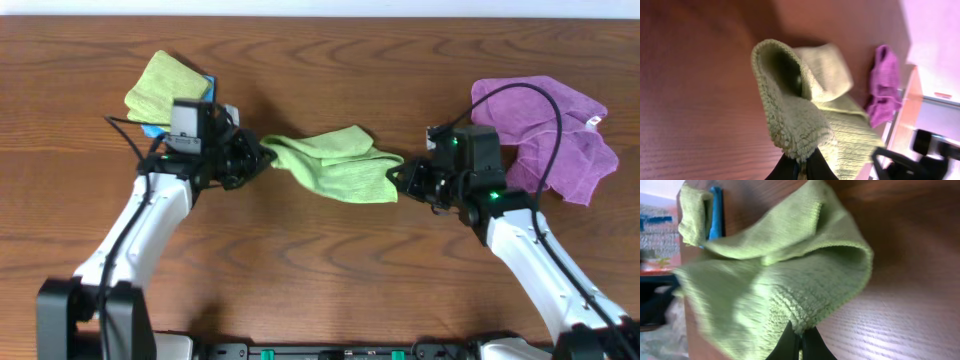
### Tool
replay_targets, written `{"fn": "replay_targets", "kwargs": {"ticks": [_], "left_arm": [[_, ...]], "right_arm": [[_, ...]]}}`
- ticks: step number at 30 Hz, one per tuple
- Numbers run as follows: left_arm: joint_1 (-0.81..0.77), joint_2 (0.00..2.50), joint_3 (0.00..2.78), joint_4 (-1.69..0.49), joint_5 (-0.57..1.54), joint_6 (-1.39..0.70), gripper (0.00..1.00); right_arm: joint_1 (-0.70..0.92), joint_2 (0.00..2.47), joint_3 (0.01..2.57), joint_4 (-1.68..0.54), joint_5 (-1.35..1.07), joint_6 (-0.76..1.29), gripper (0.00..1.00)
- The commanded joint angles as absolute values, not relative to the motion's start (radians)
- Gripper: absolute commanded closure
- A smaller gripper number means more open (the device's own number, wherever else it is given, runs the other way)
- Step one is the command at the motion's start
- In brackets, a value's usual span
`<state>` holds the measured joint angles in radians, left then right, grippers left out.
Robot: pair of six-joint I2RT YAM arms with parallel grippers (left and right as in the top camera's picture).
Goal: Fold the cloth
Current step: 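Lift the green cloth and pull the grippers apart to stretch it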
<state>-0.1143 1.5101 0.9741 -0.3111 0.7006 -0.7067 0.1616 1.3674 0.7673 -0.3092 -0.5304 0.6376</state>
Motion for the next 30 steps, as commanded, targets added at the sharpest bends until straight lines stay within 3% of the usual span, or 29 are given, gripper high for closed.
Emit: {"fn": "replay_targets", "kwargs": {"ticks": [1, 15, 25, 30], "left_arm": [[-0.094, 1.482, 0.998, -0.339, 0.699, -0.672, 0.94], [-0.088, 1.452, 1.148, -0.331, 0.638, -0.715, 0.94], [-0.088, 1.546, 1.149, -0.082, 0.621, -0.790, 0.94], [-0.088, 1.567, 1.176, -0.052, 0.623, -0.791, 0.94]], "right_arm": [[0.136, 1.338, 0.767, -0.358, -0.504, 0.620, 0.99], [0.065, 1.287, 0.902, -0.222, -0.541, 0.627, 0.99], [0.065, 1.427, 0.914, 0.080, -0.525, 0.628, 0.99], [0.065, 1.499, 1.002, 0.083, -0.527, 0.627, 0.99]]}}
